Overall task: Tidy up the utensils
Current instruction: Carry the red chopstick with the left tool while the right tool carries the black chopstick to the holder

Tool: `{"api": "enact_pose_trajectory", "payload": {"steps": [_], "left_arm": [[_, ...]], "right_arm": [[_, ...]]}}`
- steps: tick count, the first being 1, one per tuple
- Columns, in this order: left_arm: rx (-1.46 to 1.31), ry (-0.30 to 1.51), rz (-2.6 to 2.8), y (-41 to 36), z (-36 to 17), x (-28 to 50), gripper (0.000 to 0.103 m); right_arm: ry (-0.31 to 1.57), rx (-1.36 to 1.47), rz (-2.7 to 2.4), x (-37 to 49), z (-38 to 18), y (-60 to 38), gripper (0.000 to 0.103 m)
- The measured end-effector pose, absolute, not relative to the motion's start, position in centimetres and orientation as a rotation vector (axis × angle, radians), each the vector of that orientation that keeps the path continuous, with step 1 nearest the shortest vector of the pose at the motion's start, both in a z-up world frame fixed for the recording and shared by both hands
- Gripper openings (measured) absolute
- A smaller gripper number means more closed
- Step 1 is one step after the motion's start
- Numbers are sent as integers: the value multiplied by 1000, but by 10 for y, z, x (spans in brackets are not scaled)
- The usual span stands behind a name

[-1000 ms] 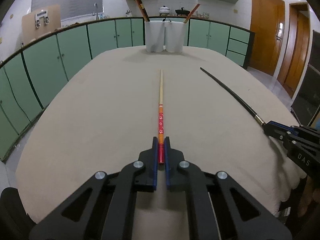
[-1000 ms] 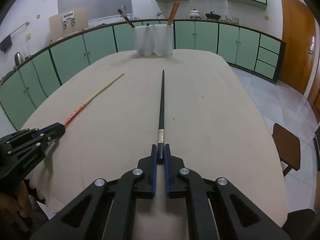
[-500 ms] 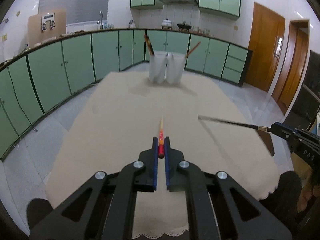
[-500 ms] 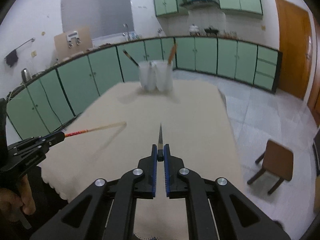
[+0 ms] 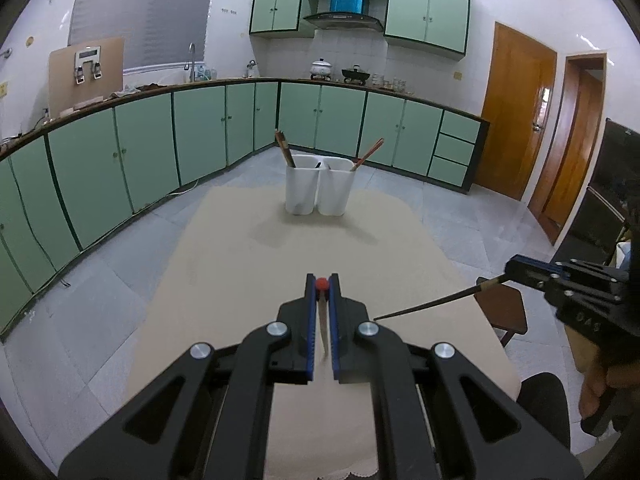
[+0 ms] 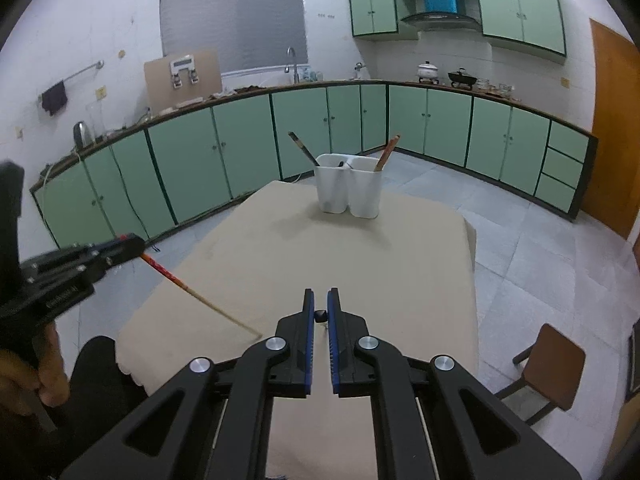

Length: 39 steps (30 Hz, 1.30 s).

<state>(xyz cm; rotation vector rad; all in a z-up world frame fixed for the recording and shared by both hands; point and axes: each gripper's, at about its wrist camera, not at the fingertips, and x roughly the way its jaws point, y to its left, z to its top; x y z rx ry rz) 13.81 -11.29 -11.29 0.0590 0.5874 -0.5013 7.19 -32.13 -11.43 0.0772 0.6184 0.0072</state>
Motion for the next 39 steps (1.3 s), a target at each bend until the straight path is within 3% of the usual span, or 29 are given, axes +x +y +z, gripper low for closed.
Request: {"api": "enact_pose_trajectory", "payload": {"steps": [39], "left_arm": [[76,676,-618,-120,-73,233,5]], "right_arm": [[699,35,96,157,-56,-337,6]]}}
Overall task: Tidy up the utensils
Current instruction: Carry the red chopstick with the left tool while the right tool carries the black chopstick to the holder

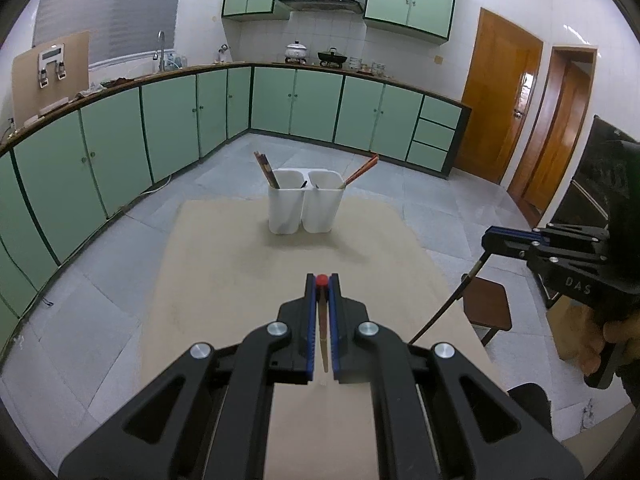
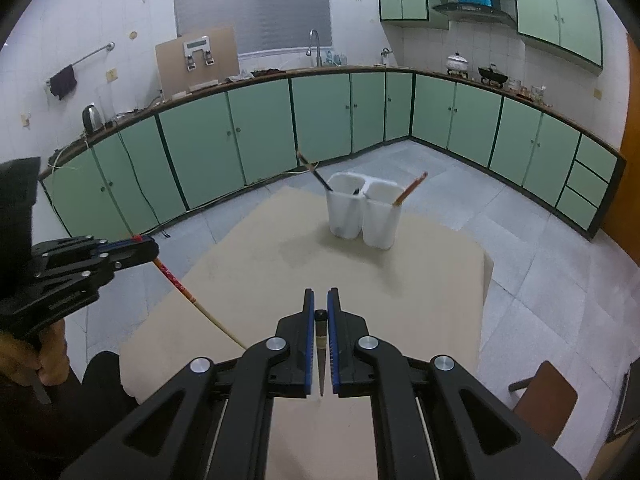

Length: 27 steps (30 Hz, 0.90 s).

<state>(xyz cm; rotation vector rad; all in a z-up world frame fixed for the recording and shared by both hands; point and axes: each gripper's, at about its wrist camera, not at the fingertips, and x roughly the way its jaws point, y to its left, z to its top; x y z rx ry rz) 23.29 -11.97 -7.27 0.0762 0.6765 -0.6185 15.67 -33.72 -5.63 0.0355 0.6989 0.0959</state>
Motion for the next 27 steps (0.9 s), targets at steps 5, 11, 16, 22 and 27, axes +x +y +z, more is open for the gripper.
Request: {"api": "enact_pose_trajectory", "payload": {"steps": [5,11,16,22,27], "left_arm": [[77,686,-627,-122,-54,250,5],[86,669,-628,-126,-26,267,5],[110,633,-623,-133,-2,279,5],[123,592,-609,-146,28,299,5],[120,573,-602,-158,47,317,5]], "right_arm": [[702,22,96,168,-31,-345,6],[694,6,98,181,3,-351,6],[685,12,94,194,26,-360,6],[676,28,74,220,51,-371,6],[668,41,61,242,65,-379,6]]}}
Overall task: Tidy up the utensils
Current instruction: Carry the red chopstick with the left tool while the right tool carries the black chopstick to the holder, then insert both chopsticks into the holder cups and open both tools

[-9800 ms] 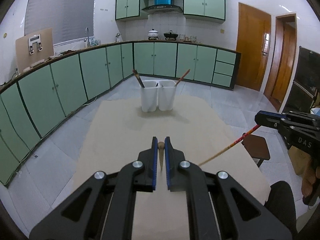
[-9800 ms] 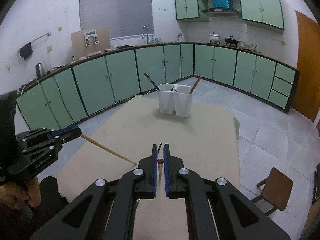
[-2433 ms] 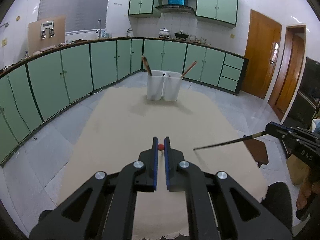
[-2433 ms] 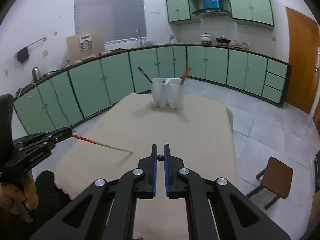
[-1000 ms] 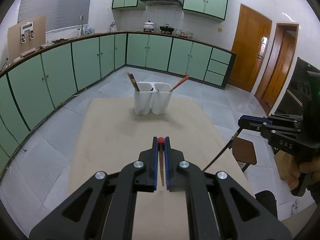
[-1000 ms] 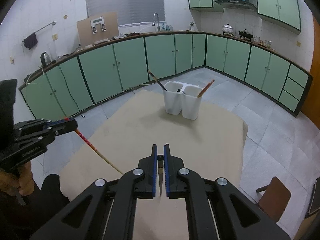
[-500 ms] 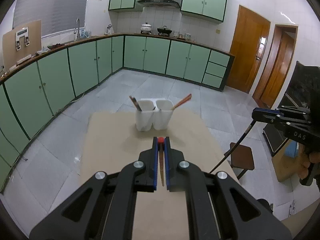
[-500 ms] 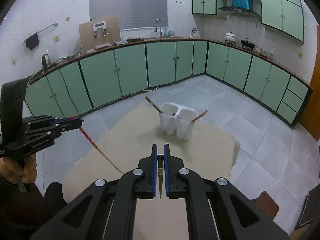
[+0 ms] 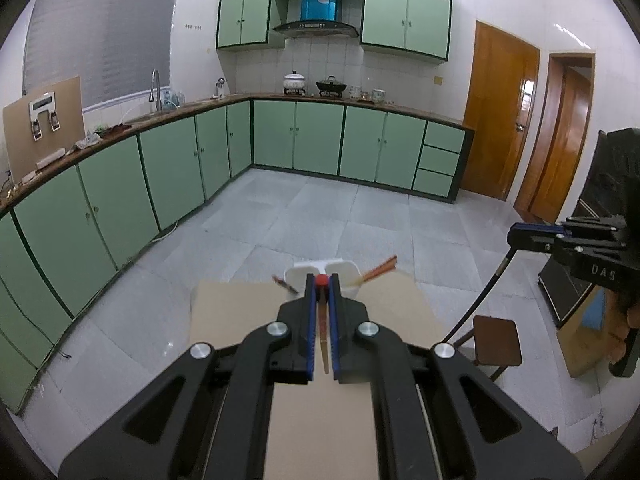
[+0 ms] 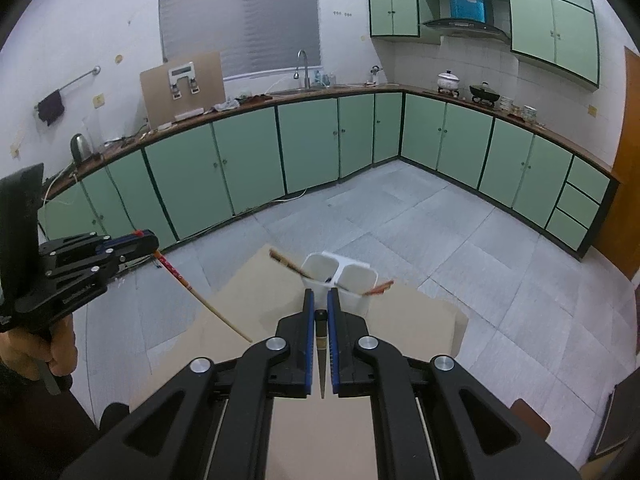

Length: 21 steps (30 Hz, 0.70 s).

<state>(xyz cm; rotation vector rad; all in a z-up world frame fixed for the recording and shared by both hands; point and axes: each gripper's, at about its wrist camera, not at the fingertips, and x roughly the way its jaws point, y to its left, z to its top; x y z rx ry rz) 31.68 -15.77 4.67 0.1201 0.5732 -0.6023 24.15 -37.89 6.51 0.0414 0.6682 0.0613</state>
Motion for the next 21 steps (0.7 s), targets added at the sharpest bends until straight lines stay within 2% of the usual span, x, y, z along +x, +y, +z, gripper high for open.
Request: {"api": "enact_pose_trajectory", "payload": {"steps": [10,21], "left_arm": [[108,524,-586,-183,71,357,5],[94,510,-569,-211,68,407,5]], "right_arm": [[646,39,48,284,86,-379,6],[612,91,6,338,89,-400,6]]}}
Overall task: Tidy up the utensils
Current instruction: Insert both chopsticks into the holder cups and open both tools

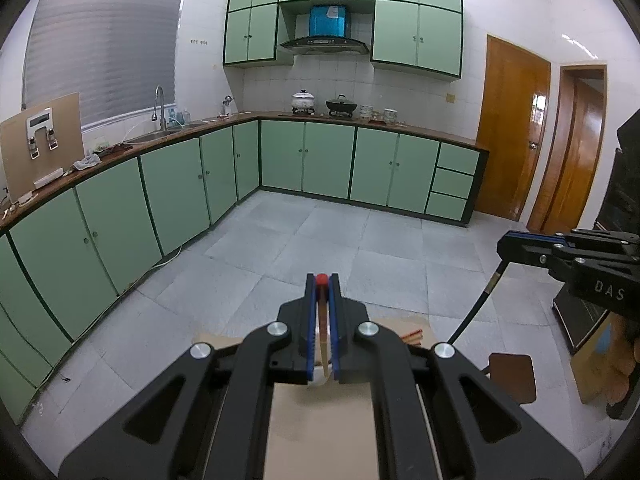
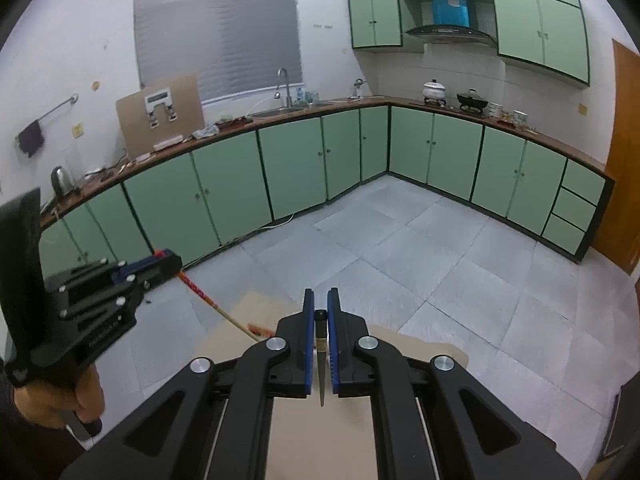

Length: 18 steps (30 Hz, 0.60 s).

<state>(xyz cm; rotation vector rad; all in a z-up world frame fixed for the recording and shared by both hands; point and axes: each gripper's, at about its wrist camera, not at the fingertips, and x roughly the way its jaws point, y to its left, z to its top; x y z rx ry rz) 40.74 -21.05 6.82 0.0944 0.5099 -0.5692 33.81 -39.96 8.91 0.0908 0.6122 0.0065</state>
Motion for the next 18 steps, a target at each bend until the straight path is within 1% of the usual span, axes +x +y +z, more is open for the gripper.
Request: {"api": "enact_pose_trajectory", "payload": {"steps": [6,11,18], "left_arm": [[54,515,-551,-221,49,441,5],[16,551,-522,-226,20,479,5],[5,600,-517,-238,-22,515,5]], "right_arm": [[591,114,-38,373,76,-415,6],[587,162,-65,404,59,-434,6],[587,196,-107,439,19,-454,6]]}}
